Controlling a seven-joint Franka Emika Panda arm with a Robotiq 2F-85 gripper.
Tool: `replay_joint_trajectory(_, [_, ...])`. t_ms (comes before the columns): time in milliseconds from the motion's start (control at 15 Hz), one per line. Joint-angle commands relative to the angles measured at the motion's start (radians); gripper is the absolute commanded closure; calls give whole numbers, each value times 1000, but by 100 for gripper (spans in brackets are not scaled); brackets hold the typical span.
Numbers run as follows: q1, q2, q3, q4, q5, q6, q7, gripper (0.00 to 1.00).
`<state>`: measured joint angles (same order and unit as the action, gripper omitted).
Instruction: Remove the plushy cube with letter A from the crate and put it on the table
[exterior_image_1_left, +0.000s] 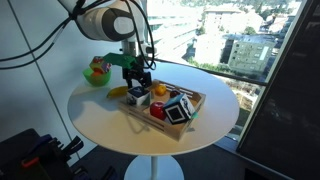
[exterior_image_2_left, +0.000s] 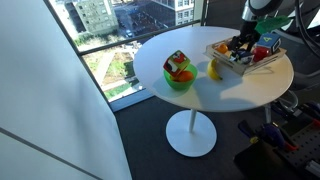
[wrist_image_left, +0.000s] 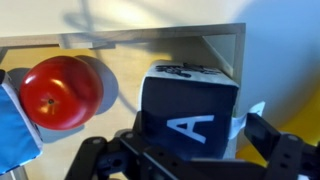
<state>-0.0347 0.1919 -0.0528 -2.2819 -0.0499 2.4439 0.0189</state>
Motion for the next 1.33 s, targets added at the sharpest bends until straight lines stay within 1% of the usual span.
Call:
replay_joint_trajectory(0, [6,11,-1,17,-11,1,33,0])
replay_joint_trajectory(333, [11,8,-8,13,-39,-6,56,0])
replay_joint_trajectory(733, [17,21,-14,18,-103,-16,99,0])
replay_joint_trajectory(800, [16,21,-13,18,-105,-17,98,25])
replay_joint_trajectory(867, [16,20,-14,17,-113,-15,103,28])
replay_joint_trajectory(1200, [13,-7,-14,23,-110,-31,94,65])
replay_joint_trajectory(1267, [12,-14,-14,23,-110,-35,93,71])
